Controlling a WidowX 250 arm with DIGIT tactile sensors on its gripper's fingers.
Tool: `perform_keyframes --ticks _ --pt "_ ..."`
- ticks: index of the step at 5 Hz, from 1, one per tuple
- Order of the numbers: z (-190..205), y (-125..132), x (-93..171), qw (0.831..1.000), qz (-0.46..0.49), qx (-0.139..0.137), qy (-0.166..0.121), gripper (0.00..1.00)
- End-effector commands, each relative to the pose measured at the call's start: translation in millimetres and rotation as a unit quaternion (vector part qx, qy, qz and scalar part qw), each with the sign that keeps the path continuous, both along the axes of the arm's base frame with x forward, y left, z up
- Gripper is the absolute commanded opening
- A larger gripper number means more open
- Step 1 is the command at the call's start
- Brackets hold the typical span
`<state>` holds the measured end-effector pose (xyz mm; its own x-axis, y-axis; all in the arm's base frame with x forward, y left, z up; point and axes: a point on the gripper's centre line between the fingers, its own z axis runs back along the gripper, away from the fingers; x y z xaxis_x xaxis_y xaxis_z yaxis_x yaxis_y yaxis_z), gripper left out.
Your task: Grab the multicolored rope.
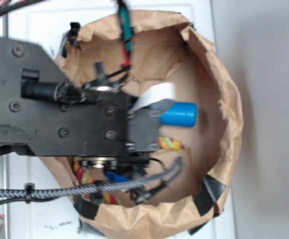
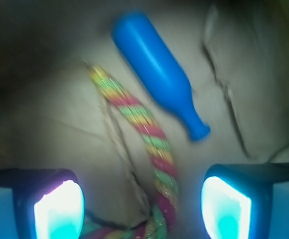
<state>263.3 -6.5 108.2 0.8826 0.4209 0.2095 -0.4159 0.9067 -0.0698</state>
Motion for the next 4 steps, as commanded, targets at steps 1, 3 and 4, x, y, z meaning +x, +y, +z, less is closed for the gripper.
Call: perform_keyframes --ticks 1,3,4 --pt "-21.7 12.6 -10.7 1.0 0.001 -0.006 -0.005 1.0" --pt "-40.0 22.7 -19.8 1.0 0.012 0.011 0.013 1.0" --pt "-58.8 19.8 -14.2 0.999 -0.001 0.019 0.029 1.0"
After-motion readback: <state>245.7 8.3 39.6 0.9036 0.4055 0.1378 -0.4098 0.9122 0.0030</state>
